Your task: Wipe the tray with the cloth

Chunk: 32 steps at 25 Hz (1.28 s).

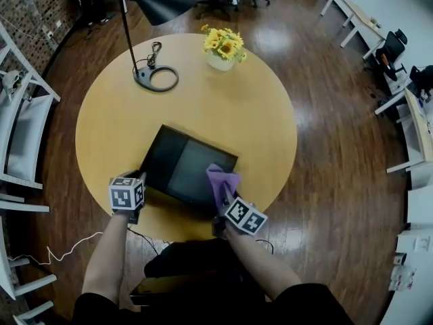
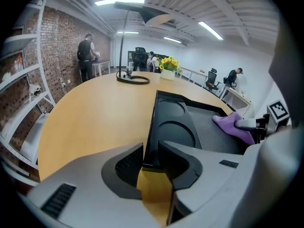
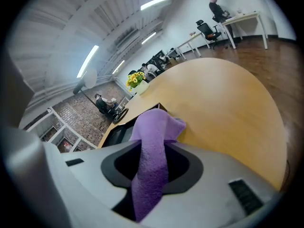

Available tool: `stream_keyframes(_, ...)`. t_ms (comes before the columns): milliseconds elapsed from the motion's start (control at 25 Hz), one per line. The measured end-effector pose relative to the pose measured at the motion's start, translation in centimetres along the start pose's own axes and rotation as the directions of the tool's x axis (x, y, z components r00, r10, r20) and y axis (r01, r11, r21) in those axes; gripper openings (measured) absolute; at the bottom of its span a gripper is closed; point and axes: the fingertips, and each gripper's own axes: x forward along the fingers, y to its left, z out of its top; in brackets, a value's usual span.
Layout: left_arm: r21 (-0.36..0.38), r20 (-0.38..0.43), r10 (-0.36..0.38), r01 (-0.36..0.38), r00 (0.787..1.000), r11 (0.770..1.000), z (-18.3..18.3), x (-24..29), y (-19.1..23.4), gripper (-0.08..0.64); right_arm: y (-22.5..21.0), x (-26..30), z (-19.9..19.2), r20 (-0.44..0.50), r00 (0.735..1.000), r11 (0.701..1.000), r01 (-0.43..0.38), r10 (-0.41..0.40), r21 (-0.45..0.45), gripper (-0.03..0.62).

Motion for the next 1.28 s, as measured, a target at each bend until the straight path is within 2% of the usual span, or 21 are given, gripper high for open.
stream_keyframes(200,-0.009,0.001,-0.015,0.015,1.0,1.0,-0.4,-0.6,-0.2,0.092,0.5,-1.7,-2.1,-0.039,0.999,0.999,-0.036,0.035,-0.025,0.115)
stream_keyframes(440,-0.04,-0.008,-0.038,0.037,0.999,0.999,-2.9,-3.1,-2.7,0.093,-1.0,-1.8,-0.6,-0.055,0.998,0.999,-0.031,0.029,-0.043,0.112)
stream_keyframes(640,-0.163,0.004,-0.006,0.006,1.0,0.987,-5.6,-5.7,-3.9,0.096,-0.6,0.5,1.4,-0.143,0.988,0.99,-0.081,0.065,-0.111,0.112)
stream_keyframes(760,-0.208,-0.006,0.034,-0.035,0.999,0.978,-6.4,-6.1,-4.0,0.095,-0.3,1.2,1.6,-0.189,0.978,0.983,-0.114,0.087,-0.141,0.112)
stream_keyframes(1080,-0.216,-0.03,0.082,-0.086,0.996,0.973,-6.3,-5.9,-3.6,0.089,-0.4,-0.6,0.2,-0.211,0.967,0.98,-0.167,0.141,-0.107,0.112)
stream_keyframes(1280,-0.218,-0.035,0.088,-0.093,0.996,0.971,-6.5,-5.9,-3.3,0.088,-0.8,-2.6,-1.5,-0.22,0.962,0.977,-0.188,0.163,-0.098,0.112)
